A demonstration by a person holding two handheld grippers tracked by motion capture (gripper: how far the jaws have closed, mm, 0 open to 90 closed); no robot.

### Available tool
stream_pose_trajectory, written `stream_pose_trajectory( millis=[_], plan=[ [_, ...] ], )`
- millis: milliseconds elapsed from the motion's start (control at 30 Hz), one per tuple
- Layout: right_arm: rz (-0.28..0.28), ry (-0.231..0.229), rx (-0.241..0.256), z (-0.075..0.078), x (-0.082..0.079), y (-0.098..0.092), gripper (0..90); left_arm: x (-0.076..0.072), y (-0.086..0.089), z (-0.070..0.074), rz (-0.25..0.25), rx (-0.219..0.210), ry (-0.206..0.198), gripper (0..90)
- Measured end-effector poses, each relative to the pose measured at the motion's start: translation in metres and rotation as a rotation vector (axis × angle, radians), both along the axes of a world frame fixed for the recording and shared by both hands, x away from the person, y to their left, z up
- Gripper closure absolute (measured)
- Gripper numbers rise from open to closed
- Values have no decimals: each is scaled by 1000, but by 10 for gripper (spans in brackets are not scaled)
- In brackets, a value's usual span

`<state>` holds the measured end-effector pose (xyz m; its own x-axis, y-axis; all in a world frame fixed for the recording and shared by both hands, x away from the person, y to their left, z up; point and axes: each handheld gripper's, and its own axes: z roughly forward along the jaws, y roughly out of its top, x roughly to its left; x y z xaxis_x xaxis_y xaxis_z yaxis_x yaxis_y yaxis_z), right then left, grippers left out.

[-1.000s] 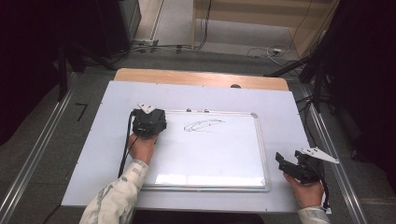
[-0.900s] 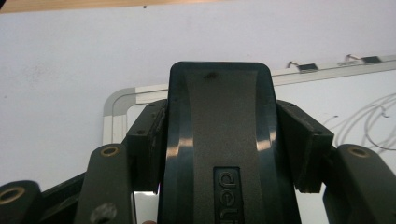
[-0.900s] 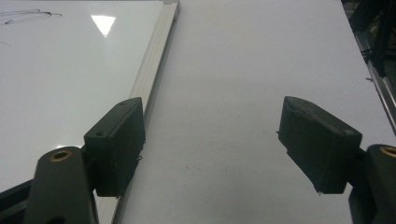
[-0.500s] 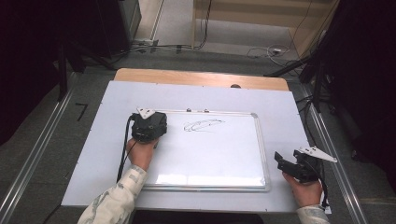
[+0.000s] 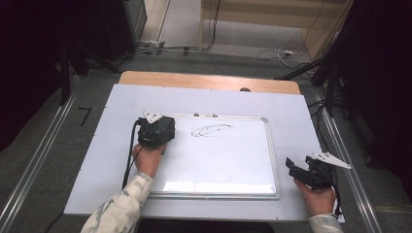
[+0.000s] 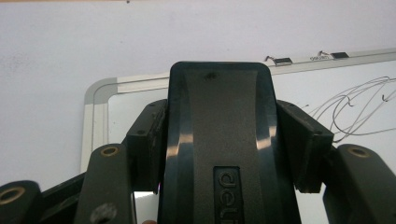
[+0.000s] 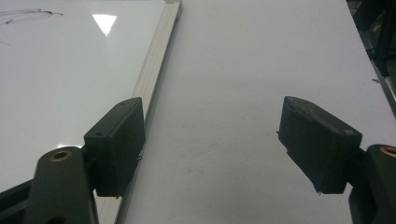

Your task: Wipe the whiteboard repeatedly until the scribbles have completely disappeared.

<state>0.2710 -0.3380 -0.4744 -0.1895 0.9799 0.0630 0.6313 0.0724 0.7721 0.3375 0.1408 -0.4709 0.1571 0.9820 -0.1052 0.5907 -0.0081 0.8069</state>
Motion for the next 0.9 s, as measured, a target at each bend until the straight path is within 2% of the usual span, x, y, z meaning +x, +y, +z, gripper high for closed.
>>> stream_pose_trajectory(
  millis=[267,500,800,900],
  plan=[
    [8,2,-7,0,1,2,216,6,-18,-4,-41,-5,17,407],
    [9,1,-8,-1,1,1,216,11,-27,-6,-52,-14,24,407],
    [10,0,-6,0,0,1,216,20,-38,-12,-71,11,48,406],
    [8,-1,-5,0,0,1,216,24,-41,-15,-75,8,56,406]
  ],
)
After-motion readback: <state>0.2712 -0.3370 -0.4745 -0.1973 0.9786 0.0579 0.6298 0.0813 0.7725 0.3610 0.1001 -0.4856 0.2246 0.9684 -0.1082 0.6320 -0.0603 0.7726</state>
